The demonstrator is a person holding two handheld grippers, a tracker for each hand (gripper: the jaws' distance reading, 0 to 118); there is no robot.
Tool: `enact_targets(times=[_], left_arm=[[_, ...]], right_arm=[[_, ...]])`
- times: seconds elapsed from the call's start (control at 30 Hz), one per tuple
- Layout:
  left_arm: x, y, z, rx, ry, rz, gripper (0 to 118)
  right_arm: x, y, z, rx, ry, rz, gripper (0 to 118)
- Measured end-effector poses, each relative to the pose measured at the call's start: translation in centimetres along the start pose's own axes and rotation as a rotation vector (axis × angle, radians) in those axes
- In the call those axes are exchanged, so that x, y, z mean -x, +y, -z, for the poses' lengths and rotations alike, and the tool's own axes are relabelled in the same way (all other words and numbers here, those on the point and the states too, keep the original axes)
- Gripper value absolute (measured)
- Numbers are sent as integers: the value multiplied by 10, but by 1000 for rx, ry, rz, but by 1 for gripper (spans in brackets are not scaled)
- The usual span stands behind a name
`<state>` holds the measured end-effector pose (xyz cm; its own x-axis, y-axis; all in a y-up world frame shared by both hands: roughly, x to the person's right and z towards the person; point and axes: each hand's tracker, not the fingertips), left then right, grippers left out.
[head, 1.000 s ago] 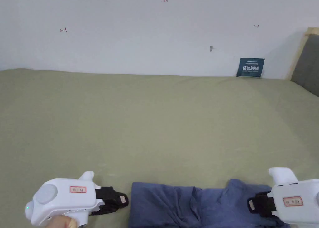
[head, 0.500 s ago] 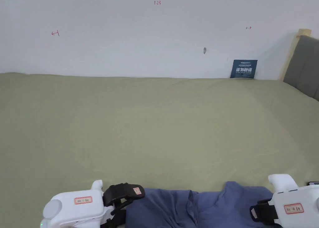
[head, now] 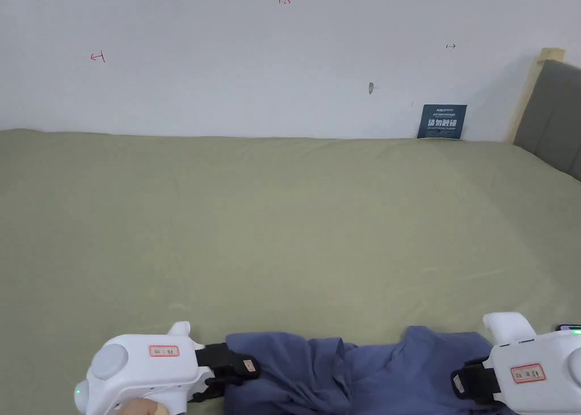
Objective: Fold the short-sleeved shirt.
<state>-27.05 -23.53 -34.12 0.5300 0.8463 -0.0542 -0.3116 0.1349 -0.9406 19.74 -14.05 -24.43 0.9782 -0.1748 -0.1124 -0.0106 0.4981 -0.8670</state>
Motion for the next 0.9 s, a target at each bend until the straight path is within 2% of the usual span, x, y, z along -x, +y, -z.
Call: enact_targets(times=[0.1, 0.3, 0.43, 0.5, 0.6, 0.7, 0.9], left_arm=[[-5, 11, -33, -76, 39, 51, 11], [5, 24, -141, -250, 210, -51, 11], [-18, 6, -171, -256, 355, 22, 11], [-34, 2, -163, -264, 353, 36, 11], [-76, -5, -124, -236, 347, 131, 11], [-104, 5, -70, -142, 285, 215, 11], [-154, -15, 44, 60, 222, 329, 12]], right_arm=[[5, 4, -4, -20, 11, 1, 0], [20, 15, 1, -29, 29, -27, 0], [34, 21, 11, -24, 39, -43, 0], [39, 22, 15, -25, 53, -46, 0], [45, 19, 16, -20, 75, -50, 0], [41, 16, 13, -19, 80, -58, 0], [23, 10, 10, -32, 80, -18, 0]])
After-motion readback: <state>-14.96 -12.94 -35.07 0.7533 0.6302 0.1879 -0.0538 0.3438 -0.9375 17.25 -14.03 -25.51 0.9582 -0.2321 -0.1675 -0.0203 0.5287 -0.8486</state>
